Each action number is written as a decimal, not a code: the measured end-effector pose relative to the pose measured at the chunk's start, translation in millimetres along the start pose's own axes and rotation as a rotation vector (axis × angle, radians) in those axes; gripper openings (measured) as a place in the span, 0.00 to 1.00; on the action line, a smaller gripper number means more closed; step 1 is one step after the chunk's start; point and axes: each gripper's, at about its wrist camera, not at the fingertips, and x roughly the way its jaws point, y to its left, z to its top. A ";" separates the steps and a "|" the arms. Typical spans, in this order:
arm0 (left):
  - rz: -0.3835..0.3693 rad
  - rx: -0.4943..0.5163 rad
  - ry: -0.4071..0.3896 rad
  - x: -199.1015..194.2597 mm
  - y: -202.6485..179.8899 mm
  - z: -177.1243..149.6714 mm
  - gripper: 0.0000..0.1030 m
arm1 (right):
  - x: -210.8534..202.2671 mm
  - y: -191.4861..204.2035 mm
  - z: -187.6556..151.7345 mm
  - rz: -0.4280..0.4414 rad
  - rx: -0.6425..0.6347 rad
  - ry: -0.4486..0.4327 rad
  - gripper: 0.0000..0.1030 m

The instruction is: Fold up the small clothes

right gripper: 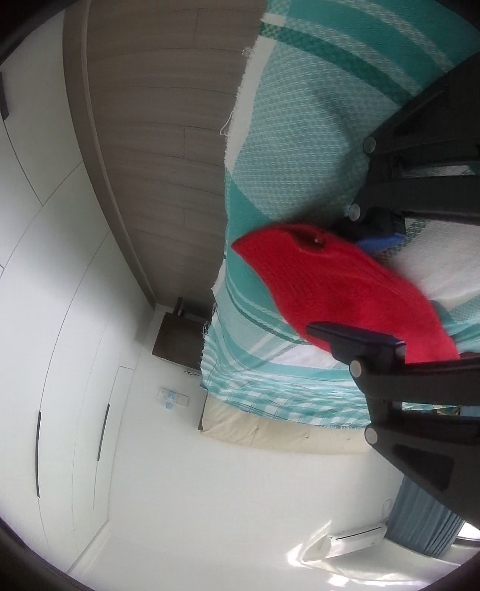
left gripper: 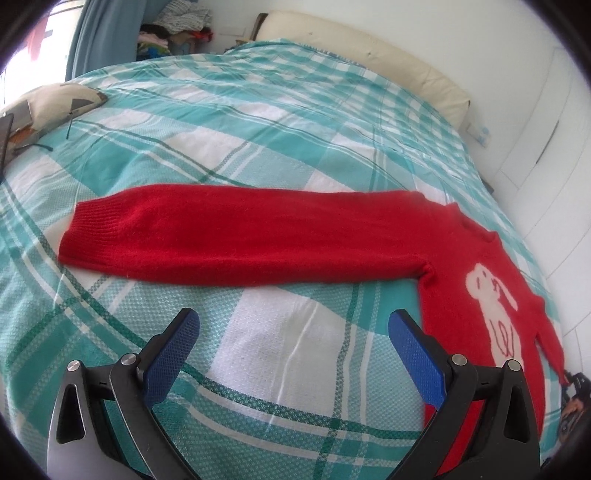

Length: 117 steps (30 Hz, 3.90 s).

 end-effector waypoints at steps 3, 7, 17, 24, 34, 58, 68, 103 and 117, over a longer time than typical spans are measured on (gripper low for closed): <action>0.013 0.017 -0.006 -0.8 -3.2 0.1 0.99 | 0.1 17.0 5.1 -0.078 -0.072 -0.002 0.04; 0.005 0.026 -0.040 -9.3 -4.7 3.9 0.99 | -15.3 98.1 -0.1 -0.022 -0.289 -0.032 0.04; -0.016 0.014 -0.055 -19.3 0.7 9.6 0.99 | 24.3 363.1 -198.6 0.255 -0.926 0.246 0.04; -0.011 -0.032 -0.048 -18.8 14.4 12.2 0.99 | 103.5 372.5 -371.6 0.268 -1.074 0.611 0.27; -0.019 -0.062 -0.029 -16.4 19.2 12.8 0.99 | 101.9 304.4 -342.1 0.190 -1.097 0.630 0.66; 0.026 0.023 0.006 -6.7 -0.8 2.6 0.99 | 20.8 102.0 -201.8 -0.240 -1.113 0.154 0.75; 0.023 0.055 0.012 -6.0 -8.0 1.9 0.99 | 22.5 98.2 -202.3 -0.226 -1.106 0.165 0.81; 0.027 0.037 0.011 -8.0 -2.6 1.2 0.99 | 23.3 97.5 -201.9 -0.225 -1.106 0.166 0.82; 0.028 0.039 0.012 -7.9 -3.3 1.7 0.99 | 23.7 97.3 -201.6 -0.224 -1.105 0.167 0.82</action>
